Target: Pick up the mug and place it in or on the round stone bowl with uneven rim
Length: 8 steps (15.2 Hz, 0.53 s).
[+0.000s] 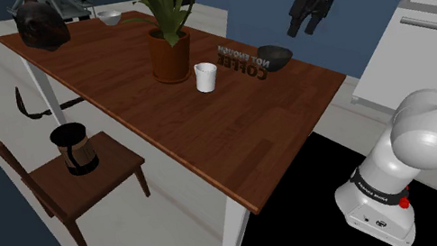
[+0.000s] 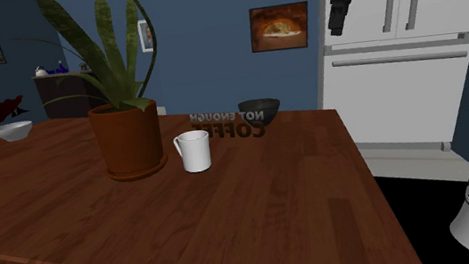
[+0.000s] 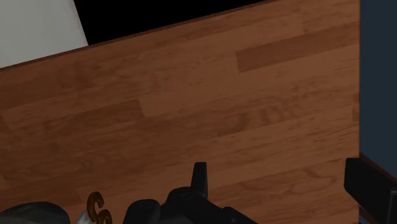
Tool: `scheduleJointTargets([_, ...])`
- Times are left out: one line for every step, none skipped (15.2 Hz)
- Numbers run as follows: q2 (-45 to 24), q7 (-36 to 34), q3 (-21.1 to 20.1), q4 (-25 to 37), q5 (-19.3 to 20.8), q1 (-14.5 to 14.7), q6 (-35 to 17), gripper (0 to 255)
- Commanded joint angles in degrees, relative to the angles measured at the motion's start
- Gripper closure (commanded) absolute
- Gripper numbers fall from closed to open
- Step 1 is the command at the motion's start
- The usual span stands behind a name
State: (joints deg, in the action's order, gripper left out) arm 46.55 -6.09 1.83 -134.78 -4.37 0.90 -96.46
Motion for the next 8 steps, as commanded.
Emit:
scheduleJointTargets([0.0, 0.0, 0.0, 0.0, 0.0, 0.0, 0.0, 0])
scheduleJointTargets([-2.06, 0.12, -0.13, 0.33, 0.15, 0.05, -1.48, 0])
scheduleJointTargets([-4.16, 0.22, -0.25, 0.74, 0.31, 0.09, -2.92, 0])
scheduleJointTargets([-6.28, 0.31, -0.36, 1.22, 0.47, 0.14, -4.31, 0])
scheduleJointTargets([-8.43, 0.39, -0.48, 1.78, 0.64, 0.18, -5.65, 0])
scheduleJointTargets([-10.61, 0.47, -0.6, 2.42, 0.81, 0.2, -6.94, 0])
scheduleJointTargets([-12.81, 0.53, -0.71, 3.13, 1.0, 0.22, -8.18, 0])
scheduleJointTargets([-15.02, 0.57, -0.81, 3.91, 1.19, 0.25, -9.36, 0])
